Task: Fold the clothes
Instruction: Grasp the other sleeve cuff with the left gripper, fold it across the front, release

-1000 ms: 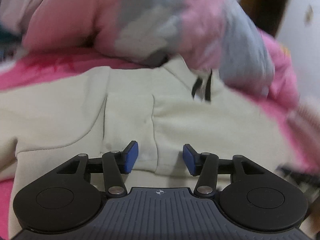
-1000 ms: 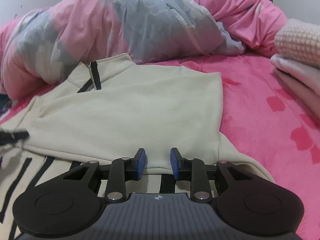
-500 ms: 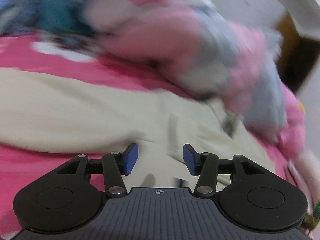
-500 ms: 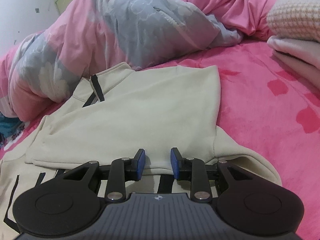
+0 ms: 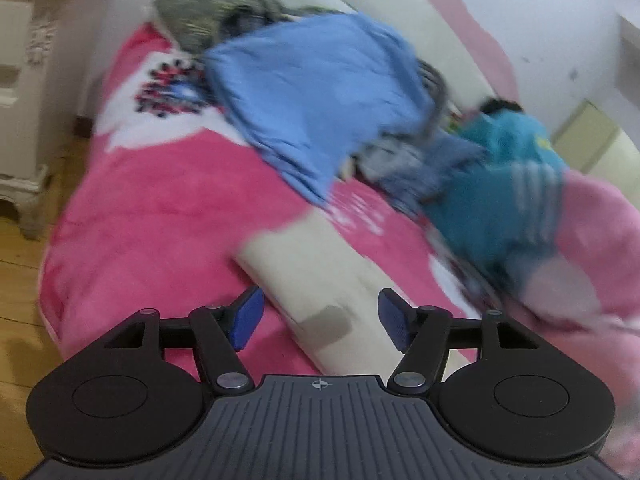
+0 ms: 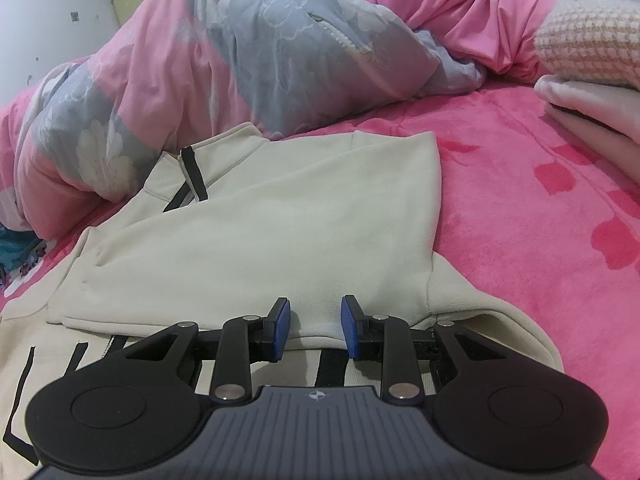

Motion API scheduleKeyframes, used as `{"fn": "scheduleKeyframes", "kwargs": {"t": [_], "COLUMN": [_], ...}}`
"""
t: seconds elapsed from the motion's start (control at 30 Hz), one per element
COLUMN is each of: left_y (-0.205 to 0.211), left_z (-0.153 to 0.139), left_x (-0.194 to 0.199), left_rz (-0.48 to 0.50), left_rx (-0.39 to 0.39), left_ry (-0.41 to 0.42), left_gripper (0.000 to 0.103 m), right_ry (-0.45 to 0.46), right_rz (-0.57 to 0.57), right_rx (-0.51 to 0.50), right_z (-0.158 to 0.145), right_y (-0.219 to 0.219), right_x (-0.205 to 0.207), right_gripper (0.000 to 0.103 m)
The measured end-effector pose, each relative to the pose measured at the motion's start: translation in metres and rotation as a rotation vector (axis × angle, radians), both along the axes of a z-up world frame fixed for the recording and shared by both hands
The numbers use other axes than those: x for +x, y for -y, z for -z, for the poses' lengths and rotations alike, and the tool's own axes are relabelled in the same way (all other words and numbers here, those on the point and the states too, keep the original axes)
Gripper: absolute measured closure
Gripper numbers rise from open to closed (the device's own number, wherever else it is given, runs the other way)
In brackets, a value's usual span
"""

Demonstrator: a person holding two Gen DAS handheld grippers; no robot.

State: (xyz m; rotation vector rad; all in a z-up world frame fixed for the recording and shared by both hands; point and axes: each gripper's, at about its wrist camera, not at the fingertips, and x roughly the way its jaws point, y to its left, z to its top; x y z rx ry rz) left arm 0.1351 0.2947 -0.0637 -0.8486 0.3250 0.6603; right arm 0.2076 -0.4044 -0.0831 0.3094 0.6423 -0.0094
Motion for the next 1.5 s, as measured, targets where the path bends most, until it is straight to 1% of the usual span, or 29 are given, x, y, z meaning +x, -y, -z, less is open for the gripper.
{"fn": "scheduleKeyframes", "kwargs": {"t": [0.07, 0.1, 0.17, 0.2, 0.23, 0.27, 0.3, 0.37, 0.4, 0.5, 0.57, 0.63, 0.77, 0.9, 0.97, 1.07, 1.1, 1.27, 1.33, 1.43, 1.47, 1.5], "left_y": [-0.011, -0.014, -0.015, -0.013, -0.012, -0.010, -0.009, -0.008, -0.008, 0.000, 0.010, 0.025, 0.075, 0.147, 0.189, 0.254, 0.275, 0.375, 0.405, 0.434, 0.435, 0.429], "left_z": [0.006, 0.008, 0.008, 0.008, 0.008, 0.008, 0.009, 0.009, 0.008, -0.001, -0.013, -0.030, -0.075, -0.114, -0.128, -0.136, -0.133, -0.099, -0.079, -0.040, -0.034, -0.035], "left_x": [0.008, 0.010, 0.015, 0.017, 0.016, 0.017, 0.017, 0.020, 0.021, 0.021, 0.021, 0.024, 0.042, 0.067, 0.081, 0.099, 0.104, 0.126, 0.131, 0.141, 0.141, 0.139], "left_rz": [-0.014, -0.017, -0.014, -0.012, -0.009, -0.007, -0.009, -0.008, -0.006, -0.001, 0.013, 0.050, 0.207, 0.404, 0.508, 0.658, 0.704, 0.914, 0.975, 1.073, 1.096, 1.106], "left_rx": [-0.002, 0.000, 0.039, 0.065, 0.089, 0.107, 0.125, 0.160, 0.171, 0.220, 0.259, 0.291, 0.368, 0.425, 0.440, 0.452, 0.457, 0.495, 0.521, 0.511, 0.502, 0.489], "left_ry": [-0.012, -0.015, -0.021, -0.024, -0.028, -0.031, -0.036, -0.049, -0.050, -0.039, -0.007, 0.040, 0.168, 0.290, 0.338, 0.373, 0.370, 0.301, 0.253, 0.120, 0.092, 0.084], "left_gripper": [0.040, 0.042, 0.045, 0.053, 0.056, 0.062, 0.074, 0.088, 0.092, 0.095, 0.095, 0.095, 0.095, 0.095, 0.095, 0.095, 0.095, 0.095, 0.095, 0.095, 0.093, 0.092], "right_ry": [-0.001, -0.001, -0.002, -0.003, -0.003, -0.004, -0.004, -0.003, -0.003, -0.002, -0.001, 0.001, 0.005, 0.016, 0.023, 0.033, 0.036, 0.048, 0.051, 0.056, 0.056, 0.057], "right_rz": [0.000, 0.000, 0.000, 0.000, 0.001, 0.000, 0.000, 0.000, 0.000, -0.001, -0.001, -0.002, 0.000, 0.003, 0.005, 0.007, 0.008, 0.010, 0.007, 0.002, 0.000, -0.002], "right_rx": [-0.003, -0.006, -0.013, -0.017, -0.021, -0.024, -0.026, -0.026, -0.026, -0.024, -0.020, -0.018, -0.003, 0.031, 0.062, 0.109, 0.124, 0.183, 0.201, 0.218, 0.218, 0.217], "right_z": [0.000, 0.000, 0.000, -0.001, -0.001, -0.001, -0.001, 0.000, 0.000, 0.000, 0.000, 0.000, 0.001, 0.002, 0.003, 0.005, 0.006, 0.009, 0.009, 0.010, 0.010, 0.010], "right_y": [0.000, -0.001, -0.002, -0.002, -0.003, -0.003, -0.003, -0.004, -0.004, -0.004, -0.003, -0.002, -0.001, 0.004, 0.008, 0.015, 0.017, 0.024, 0.026, 0.028, 0.028, 0.027], "right_x": [0.000, 0.001, 0.001, 0.001, 0.001, 0.001, 0.001, 0.001, 0.001, 0.001, 0.001, 0.001, 0.000, -0.002, -0.003, -0.004, -0.005, -0.007, -0.007, -0.008, -0.008, -0.008], "right_gripper": [0.074, 0.074, 0.074, 0.074, 0.074, 0.074, 0.074, 0.074, 0.074, 0.074, 0.074, 0.074, 0.074, 0.074, 0.074, 0.074, 0.074, 0.073, 0.072, 0.070, 0.069, 0.068]}}
